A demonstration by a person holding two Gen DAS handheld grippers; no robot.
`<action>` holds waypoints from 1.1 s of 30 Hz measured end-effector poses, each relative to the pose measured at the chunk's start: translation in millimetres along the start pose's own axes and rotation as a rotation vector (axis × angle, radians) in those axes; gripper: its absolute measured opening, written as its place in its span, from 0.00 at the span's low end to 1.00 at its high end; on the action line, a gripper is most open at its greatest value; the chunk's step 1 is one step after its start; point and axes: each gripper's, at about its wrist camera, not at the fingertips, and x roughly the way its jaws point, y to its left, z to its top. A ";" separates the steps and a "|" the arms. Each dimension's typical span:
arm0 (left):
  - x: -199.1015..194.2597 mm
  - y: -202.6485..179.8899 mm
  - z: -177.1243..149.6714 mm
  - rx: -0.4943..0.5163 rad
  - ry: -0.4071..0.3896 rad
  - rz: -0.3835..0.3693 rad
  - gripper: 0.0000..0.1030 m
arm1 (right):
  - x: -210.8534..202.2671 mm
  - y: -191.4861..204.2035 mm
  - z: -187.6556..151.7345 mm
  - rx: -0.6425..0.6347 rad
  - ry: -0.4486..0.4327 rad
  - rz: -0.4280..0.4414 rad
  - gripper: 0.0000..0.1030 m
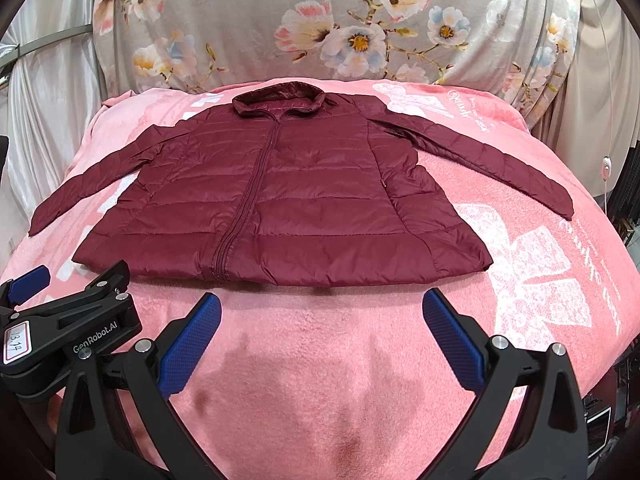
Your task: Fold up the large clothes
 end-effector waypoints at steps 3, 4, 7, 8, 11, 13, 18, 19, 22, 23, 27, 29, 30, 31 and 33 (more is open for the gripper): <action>-0.4 0.2 -0.5 -0.001 0.001 -0.001 0.95 | 0.1 0.4 -0.6 -0.001 0.001 0.000 0.96; 0.4 0.2 -0.2 -0.001 0.001 -0.001 0.95 | 0.0 0.7 -0.8 -0.001 0.001 -0.001 0.96; 0.5 0.2 -0.2 -0.001 0.001 -0.001 0.95 | 0.9 0.8 -0.6 -0.001 0.001 0.000 0.96; 0.4 0.3 -0.3 -0.001 0.001 -0.001 0.95 | 1.0 1.0 -0.6 -0.001 0.002 0.000 0.96; 0.2 0.5 -0.3 -0.001 0.001 -0.002 0.95 | 1.5 1.0 -0.5 0.000 0.003 -0.001 0.96; 0.7 0.4 -0.2 -0.001 0.001 -0.002 0.95 | 1.9 0.9 -0.5 0.001 0.003 0.000 0.95; 1.3 -0.6 -1.7 -0.001 0.004 -0.001 0.95 | 3.1 0.9 -0.6 0.001 0.005 0.001 0.96; 1.4 -0.6 -1.6 -0.001 0.004 -0.001 0.95 | 2.5 1.3 -1.6 0.002 0.005 0.002 0.96; 1.2 -0.6 -2.2 -0.003 0.006 -0.001 0.95 | 2.2 2.1 -2.7 0.000 0.006 0.000 0.96; 1.1 -1.0 -3.1 -0.003 0.006 -0.001 0.95 | 3.5 1.8 -1.5 0.001 0.006 0.000 0.96; 6.1 -1.8 -4.2 -0.003 0.008 -0.002 0.95 | 4.0 1.8 -0.9 0.001 0.006 -0.001 0.96; 6.1 -1.8 -4.5 -0.004 0.009 -0.002 0.95 | 3.5 2.1 -1.4 0.000 0.008 -0.001 0.95; 6.2 -1.9 -4.9 -0.004 0.010 -0.001 0.95 | 3.8 2.1 -2.5 0.000 0.008 -0.002 0.96; 9.7 -1.1 -4.9 -0.004 0.012 -0.002 0.95 | 3.0 2.1 -3.1 -0.001 0.008 -0.002 0.96; 12.0 -0.6 -5.9 -0.004 0.014 -0.003 0.95 | 3.3 2.0 -2.2 0.000 0.010 -0.001 0.95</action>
